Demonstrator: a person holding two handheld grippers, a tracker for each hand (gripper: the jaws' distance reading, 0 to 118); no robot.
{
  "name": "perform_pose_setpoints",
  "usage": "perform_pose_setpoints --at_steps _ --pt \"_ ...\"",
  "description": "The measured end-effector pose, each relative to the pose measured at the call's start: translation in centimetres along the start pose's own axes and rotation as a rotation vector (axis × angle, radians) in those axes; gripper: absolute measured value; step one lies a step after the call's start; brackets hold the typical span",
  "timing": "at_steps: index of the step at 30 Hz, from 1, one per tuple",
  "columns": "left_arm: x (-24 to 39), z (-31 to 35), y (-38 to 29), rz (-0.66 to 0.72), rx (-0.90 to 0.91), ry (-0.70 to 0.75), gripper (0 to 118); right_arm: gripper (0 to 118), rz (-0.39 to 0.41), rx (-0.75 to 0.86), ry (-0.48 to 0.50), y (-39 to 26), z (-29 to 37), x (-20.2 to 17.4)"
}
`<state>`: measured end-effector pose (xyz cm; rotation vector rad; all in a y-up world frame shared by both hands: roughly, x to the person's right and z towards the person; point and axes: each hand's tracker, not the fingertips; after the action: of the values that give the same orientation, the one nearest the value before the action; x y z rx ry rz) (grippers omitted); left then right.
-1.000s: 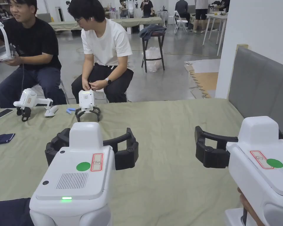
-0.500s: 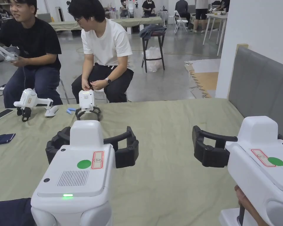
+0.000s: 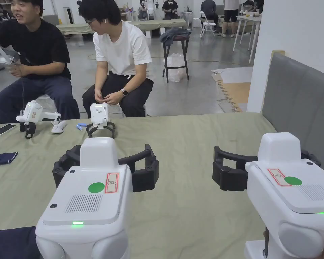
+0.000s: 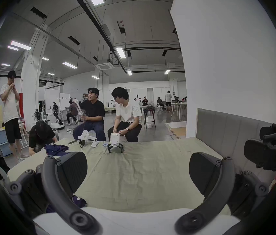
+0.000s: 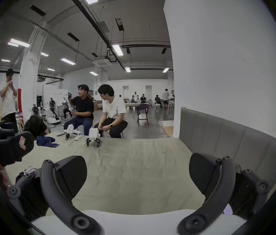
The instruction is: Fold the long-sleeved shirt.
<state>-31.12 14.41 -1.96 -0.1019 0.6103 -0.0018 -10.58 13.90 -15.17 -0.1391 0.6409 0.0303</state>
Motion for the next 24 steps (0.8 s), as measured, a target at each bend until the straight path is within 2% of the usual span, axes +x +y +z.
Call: perform_pose_setpoints --at_steps 24 --pt "0.26 0.25 0.25 0.011 0.019 -0.009 109 118 0.008 0.037 -0.039 0.39 0.05 0.23"
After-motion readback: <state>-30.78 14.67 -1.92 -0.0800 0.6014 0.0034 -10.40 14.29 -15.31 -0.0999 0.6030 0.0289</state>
